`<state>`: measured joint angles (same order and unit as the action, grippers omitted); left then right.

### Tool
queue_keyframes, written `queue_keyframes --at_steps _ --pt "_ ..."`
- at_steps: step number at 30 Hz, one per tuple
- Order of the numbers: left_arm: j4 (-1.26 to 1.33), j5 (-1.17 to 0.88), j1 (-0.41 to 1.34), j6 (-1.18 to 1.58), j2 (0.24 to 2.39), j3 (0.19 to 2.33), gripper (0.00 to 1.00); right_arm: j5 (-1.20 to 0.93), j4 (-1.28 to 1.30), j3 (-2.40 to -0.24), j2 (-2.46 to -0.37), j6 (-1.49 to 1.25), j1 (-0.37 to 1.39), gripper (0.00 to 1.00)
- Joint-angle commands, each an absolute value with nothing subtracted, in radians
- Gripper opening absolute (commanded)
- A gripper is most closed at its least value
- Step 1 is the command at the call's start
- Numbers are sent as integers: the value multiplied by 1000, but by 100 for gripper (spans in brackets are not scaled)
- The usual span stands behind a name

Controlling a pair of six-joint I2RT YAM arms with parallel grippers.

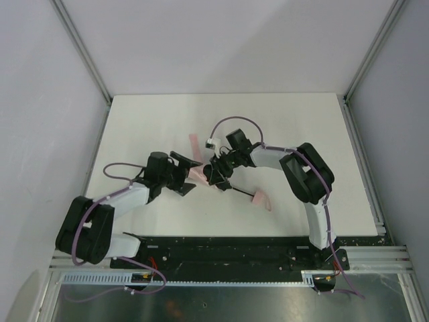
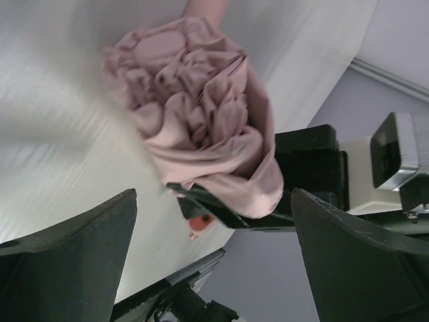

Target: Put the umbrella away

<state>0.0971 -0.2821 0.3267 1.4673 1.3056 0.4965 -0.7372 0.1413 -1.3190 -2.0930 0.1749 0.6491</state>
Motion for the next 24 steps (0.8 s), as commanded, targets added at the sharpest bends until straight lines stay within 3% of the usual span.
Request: queue_keyframes --at_steps 1,17,20,24 --pt "170 -281 332 1485 1372 563 99 -738 411 -1279 -2219 165 643 0" --pt "96 -92 410 1356 1569 643 90 -798 459 -1356 -2233 164 616 0" --pt "97 -58 423 1331 1621 660 82 -819 463 -1362 -2230 170 619 0" --pt "97 -34 425 1286 1677 665 58 -869 460 -1370 -2224 173 623 0"
